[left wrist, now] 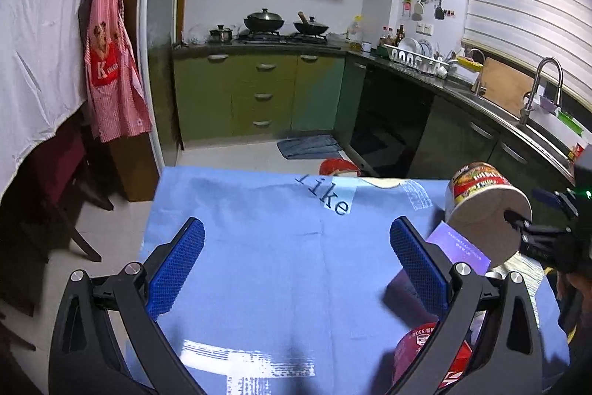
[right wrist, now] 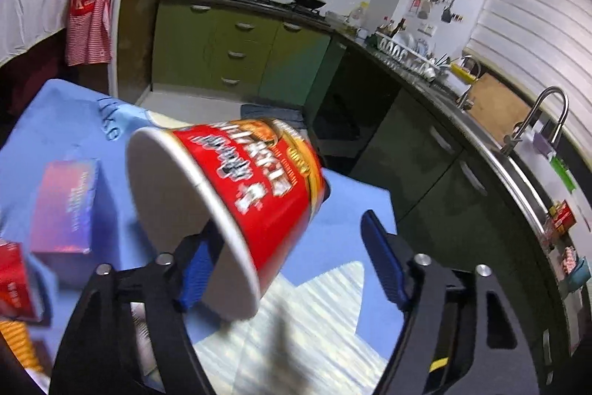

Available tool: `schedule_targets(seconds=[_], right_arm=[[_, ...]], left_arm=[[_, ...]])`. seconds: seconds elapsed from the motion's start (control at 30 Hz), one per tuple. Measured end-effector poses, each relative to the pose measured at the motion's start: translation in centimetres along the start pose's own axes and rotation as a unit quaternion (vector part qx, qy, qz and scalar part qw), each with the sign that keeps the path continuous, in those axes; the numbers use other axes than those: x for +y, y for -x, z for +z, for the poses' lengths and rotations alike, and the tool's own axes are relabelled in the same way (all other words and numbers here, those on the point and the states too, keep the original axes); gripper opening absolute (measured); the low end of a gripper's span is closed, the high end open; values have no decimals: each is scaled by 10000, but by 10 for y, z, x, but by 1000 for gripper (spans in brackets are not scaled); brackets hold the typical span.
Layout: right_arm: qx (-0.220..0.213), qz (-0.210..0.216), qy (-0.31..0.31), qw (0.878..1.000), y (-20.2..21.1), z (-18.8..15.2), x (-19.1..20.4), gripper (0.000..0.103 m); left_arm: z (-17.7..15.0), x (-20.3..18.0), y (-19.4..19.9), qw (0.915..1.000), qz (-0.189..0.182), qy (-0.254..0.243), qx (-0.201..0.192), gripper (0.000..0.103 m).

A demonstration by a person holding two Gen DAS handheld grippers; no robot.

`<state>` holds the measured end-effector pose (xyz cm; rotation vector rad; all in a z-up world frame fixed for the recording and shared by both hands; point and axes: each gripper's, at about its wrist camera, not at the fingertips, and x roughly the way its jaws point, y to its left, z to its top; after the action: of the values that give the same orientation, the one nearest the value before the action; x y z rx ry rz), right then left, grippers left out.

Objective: Collect trash
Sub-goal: 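Grasp the red-and-white paper noodle cup with the right gripper, then carry the noodle cup over the yellow-rimmed bin and open the right gripper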

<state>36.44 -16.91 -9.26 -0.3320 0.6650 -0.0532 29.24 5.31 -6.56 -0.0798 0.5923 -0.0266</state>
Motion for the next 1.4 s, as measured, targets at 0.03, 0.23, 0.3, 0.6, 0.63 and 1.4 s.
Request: schedule_targets(seconds=[0.03,0.23,0.3,0.6,0.63,1.4], right_arm=[[-19,-26,-26,10000,-3,2,-1,63],[-66,-113,-184,9997,-18,11,-8,28],[57,-39,-207,9998,-26,16,-10,14],[1366,1062,-1028,9795,-60,54,-65,4],[1506,1175,-1155,9748,-58,55,-76,4],[4235,806,-3038,8497,11,-242,-300,4]], left_arm=[[-3,-2,-1,10000,3,-12,24,99],[-12,-7,-6,9999,-40,-61,113,99],[-13,-6,-6,9998,-88,-77,142,99],[-15,-12,-3,9997,-153,-186,105,99],[-15,-12,-1,9997,-168,-180,91,99],[-21,-43,16,9983,-293,-510,-39,99]])
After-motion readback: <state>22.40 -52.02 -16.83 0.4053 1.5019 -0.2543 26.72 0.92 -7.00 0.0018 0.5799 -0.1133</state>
